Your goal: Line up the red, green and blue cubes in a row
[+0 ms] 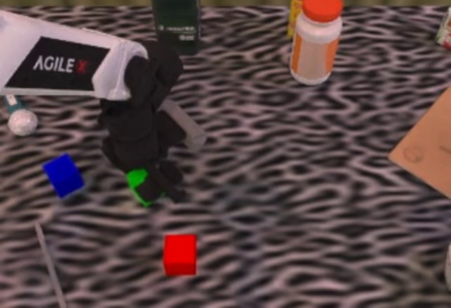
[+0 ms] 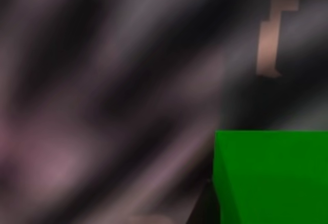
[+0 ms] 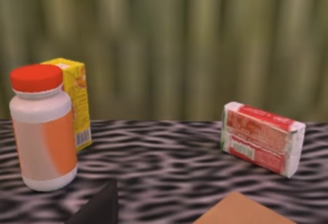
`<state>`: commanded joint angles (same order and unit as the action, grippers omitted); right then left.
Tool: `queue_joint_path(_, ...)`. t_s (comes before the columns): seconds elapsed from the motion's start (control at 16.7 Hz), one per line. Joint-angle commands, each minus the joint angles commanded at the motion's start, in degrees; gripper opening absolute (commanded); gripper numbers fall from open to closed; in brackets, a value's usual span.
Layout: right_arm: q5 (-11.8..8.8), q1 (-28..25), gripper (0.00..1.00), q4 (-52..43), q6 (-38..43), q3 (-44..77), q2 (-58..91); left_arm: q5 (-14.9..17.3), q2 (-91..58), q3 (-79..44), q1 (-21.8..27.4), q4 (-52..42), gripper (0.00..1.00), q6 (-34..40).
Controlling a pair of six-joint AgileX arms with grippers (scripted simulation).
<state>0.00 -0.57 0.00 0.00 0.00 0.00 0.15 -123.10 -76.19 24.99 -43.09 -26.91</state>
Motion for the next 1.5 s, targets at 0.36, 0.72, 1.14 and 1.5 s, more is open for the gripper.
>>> queue_joint_path(0.36, 0.0, 0.0, 1.00, 0.0, 0.0, 0.0, 0.0, 0.3, 1.0, -0.3, 0.0, -0.6, 0.00, 0.2)
queue_joint_path(0.72, 0.0, 0.0, 1.00, 0.0, 0.0, 0.0, 0.0, 0.3, 5.4, -5.7, -0.8, -10.8, 0.00, 0.3)
queue_joint_path(1.14, 0.0, 0.0, 1.00, 0.0, 0.0, 0.0, 0.0, 0.2, 7.1, -7.5, -0.6, -14.2, 0.00, 0.1)
queue_joint_path(1.5, 0.0, 0.0, 1.00, 0.0, 0.0, 0.0, 0.0, 0.3, 7.8, -8.6, 11.7, -16.3, 0.00, -6.0)
